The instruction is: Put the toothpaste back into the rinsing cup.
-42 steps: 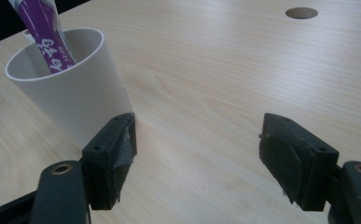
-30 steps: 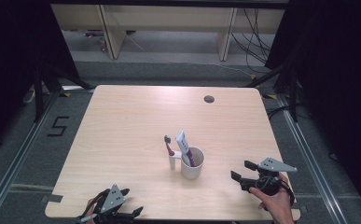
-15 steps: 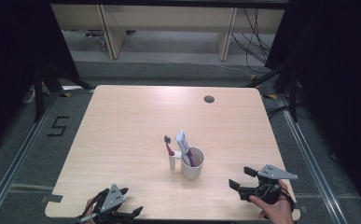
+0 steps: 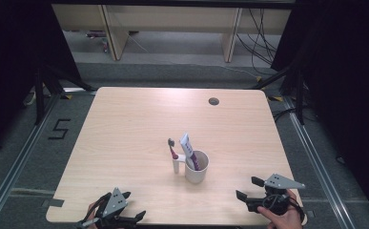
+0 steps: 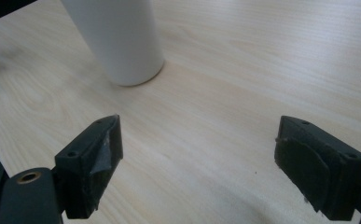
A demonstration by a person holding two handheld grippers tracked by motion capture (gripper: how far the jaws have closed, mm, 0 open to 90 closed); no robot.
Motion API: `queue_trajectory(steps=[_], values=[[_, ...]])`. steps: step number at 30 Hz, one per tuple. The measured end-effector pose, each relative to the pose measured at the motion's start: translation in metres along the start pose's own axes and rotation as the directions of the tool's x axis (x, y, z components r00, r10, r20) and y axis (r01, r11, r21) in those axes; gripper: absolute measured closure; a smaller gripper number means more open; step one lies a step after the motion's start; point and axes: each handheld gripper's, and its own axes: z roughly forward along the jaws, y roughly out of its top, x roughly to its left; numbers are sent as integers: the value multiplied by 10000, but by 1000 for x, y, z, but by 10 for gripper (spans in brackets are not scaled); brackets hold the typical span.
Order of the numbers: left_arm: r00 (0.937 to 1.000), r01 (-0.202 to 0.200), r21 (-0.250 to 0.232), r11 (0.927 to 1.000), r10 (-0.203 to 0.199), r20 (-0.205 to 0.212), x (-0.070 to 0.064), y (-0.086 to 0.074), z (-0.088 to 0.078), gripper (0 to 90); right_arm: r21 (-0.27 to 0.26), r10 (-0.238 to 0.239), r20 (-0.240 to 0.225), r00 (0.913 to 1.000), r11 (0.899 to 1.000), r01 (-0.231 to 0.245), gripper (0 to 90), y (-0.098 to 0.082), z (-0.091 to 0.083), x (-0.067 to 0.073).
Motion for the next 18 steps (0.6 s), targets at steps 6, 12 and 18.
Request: queue_trajectory(steps=[6,12,18], values=[[10000,20,3,10000,-20,-66,0,0,1,185,260,-152,-27,9999,9995,153,164,-5,-2,2],[10000,40,-9,10000,-40,-11,0,0,0,185,653,117,11,9999,9978,-117,164,-9,-3,6],[10000,36,-4,10000,-36,-54,0,0,1,186,833,-538,256,9982,9952,515,164,-11,-3,4]])
